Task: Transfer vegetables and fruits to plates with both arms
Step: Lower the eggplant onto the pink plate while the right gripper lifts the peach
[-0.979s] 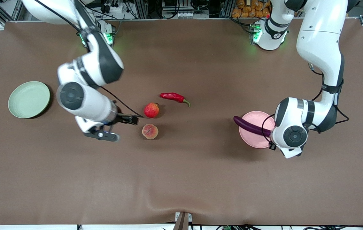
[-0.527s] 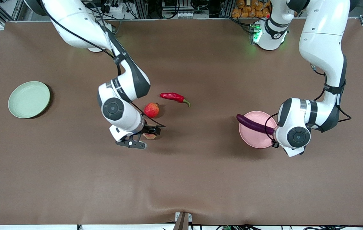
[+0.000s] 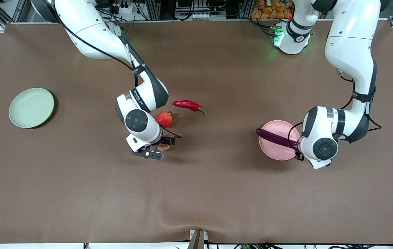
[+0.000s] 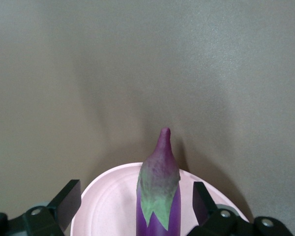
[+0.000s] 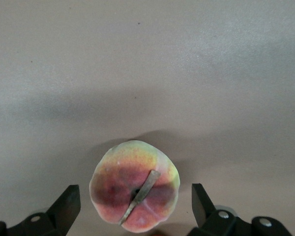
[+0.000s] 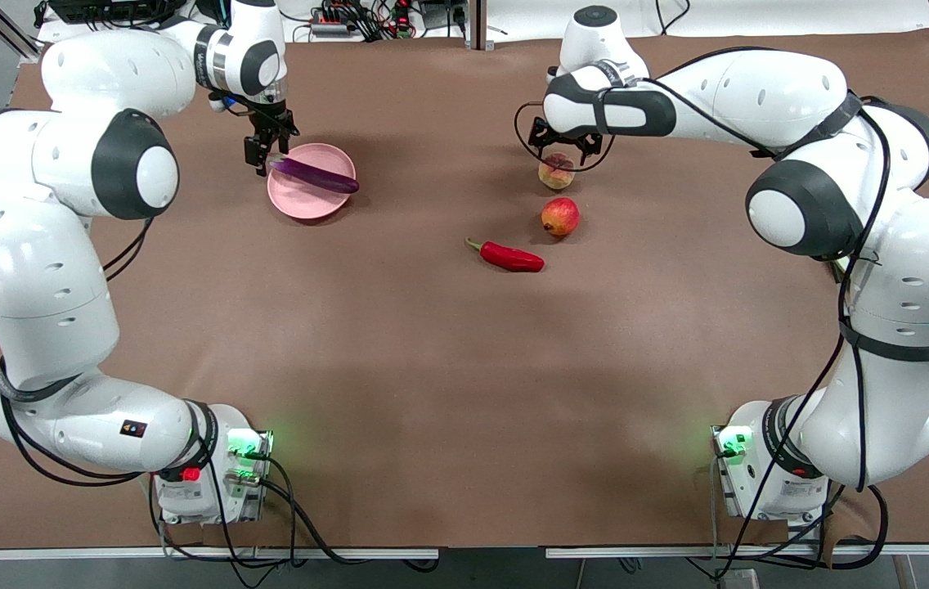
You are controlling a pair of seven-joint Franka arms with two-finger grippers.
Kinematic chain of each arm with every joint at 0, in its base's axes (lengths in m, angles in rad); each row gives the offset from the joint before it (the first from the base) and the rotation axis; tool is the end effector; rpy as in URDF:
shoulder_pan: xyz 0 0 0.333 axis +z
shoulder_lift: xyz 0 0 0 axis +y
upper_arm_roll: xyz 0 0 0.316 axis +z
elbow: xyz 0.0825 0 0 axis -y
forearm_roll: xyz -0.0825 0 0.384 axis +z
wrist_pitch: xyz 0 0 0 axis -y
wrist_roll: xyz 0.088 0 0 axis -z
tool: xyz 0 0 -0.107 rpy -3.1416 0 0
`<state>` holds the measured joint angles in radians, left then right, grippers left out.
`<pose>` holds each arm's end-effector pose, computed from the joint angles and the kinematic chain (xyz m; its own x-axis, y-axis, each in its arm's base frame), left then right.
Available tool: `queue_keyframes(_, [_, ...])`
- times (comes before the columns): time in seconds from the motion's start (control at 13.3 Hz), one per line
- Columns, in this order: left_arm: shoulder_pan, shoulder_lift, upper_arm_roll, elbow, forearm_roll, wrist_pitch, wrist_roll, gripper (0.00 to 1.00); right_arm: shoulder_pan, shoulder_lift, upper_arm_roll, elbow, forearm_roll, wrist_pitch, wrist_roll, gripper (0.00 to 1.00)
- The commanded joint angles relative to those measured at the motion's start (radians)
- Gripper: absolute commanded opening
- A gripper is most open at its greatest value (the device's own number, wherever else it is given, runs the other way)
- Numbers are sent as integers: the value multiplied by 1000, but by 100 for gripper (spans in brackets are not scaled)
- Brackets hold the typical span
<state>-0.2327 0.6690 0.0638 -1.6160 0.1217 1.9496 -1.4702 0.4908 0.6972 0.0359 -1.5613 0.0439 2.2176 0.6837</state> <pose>0.6447 -0.1059 0.2120 0.3488 0.9322 0.0970 0.8908 -0.2976 -0.3433 0.6052 0.3495 0.2321 0.9794 -0.1899 -0.0682 -0.1915 -0.9813 -0.0178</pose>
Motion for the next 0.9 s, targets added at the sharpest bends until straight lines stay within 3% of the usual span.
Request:
queue_keyframes(0.0, [7,-32,-4,-13,7,-3,14,100,20,-1,-10,-49,-19,72,36,100])
queue_keyframes(0.23, [24,-55,-4,19,-10,-3,10,100,35,25,-11,-49,-22,105,60,100])
queue_keyframes(0.3, [48,-66,-12,43,-22,-3,8,100,34,24,-10,-49,-22,103,59,61])
queue_keyframes(0.38, [62,-81,-12,63,-71,-3,16,100,29,22,-10,-39,-18,97,60,9])
queue_keyframes(0.45, [70,-94,-10,68,-95,2,28,100,23,13,-10,-34,-16,91,56,0])
queue_keyframes(0.6, [70,-126,-15,68,-109,40,86,100,-12,-24,-11,-22,-21,6,37,0])
queue_keyframes(0.83, [46,-176,-27,71,-122,81,53,100,-119,-123,-11,24,-19,-240,-103,0])
